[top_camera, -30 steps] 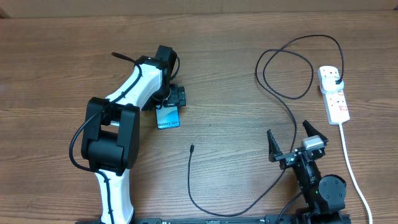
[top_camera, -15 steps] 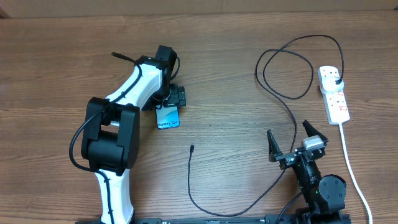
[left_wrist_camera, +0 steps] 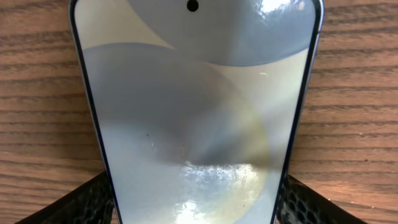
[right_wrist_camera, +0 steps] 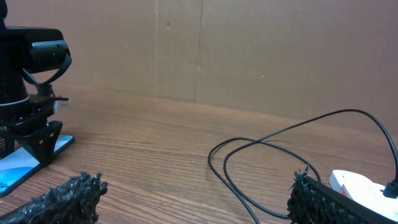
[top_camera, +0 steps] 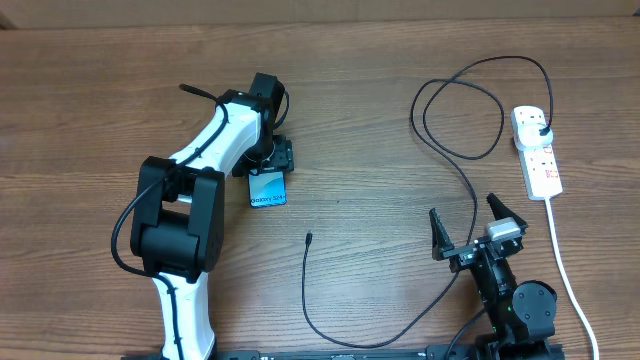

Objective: Plug charger to phone and switch on socket
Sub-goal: 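Close the left gripper on the phone's top edge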

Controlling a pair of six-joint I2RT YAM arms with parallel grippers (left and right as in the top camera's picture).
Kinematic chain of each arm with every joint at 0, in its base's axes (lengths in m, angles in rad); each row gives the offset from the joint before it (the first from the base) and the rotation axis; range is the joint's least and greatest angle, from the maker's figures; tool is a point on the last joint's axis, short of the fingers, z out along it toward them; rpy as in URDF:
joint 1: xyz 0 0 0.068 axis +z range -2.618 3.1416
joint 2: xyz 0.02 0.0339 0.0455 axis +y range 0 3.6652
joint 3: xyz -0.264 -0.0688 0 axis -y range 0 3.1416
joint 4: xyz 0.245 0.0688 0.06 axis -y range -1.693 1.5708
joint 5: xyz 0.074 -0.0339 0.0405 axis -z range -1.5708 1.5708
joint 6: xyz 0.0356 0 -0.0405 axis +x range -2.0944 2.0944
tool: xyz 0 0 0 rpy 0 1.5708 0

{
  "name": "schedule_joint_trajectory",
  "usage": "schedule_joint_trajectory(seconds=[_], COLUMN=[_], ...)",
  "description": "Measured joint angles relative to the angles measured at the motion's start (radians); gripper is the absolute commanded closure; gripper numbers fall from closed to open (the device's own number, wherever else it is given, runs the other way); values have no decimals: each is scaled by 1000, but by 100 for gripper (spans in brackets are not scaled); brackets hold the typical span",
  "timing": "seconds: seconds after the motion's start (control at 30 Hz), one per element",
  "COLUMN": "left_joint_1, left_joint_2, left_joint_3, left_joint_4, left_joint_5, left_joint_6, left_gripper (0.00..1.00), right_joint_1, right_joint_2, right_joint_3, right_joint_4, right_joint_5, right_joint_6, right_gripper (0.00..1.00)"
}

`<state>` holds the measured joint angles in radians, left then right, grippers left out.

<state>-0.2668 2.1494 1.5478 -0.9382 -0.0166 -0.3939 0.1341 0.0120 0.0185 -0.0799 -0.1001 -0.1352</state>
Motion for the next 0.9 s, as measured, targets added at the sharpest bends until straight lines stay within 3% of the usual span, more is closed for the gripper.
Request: schedule_joint_trajectory(seconds=[0.1,0.27,0.9], left_joint_1=[0,0,0], left_joint_2=[0,0,-2], left_joint_3=[-2,-3,-3], left_joint_4=[0,0,-3], left_joint_5=[1,1,0], left_joint_6=[1,-4,-4], left_gripper=[1,0,39], right_joint_1=[0,0,0], right_joint_2=[0,0,0], right_joint_3=[0,0,0], right_joint_4=[0,0,0], right_joint_5=[0,0,0], right_joint_6=[0,0,0], right_gripper=[0,0,0])
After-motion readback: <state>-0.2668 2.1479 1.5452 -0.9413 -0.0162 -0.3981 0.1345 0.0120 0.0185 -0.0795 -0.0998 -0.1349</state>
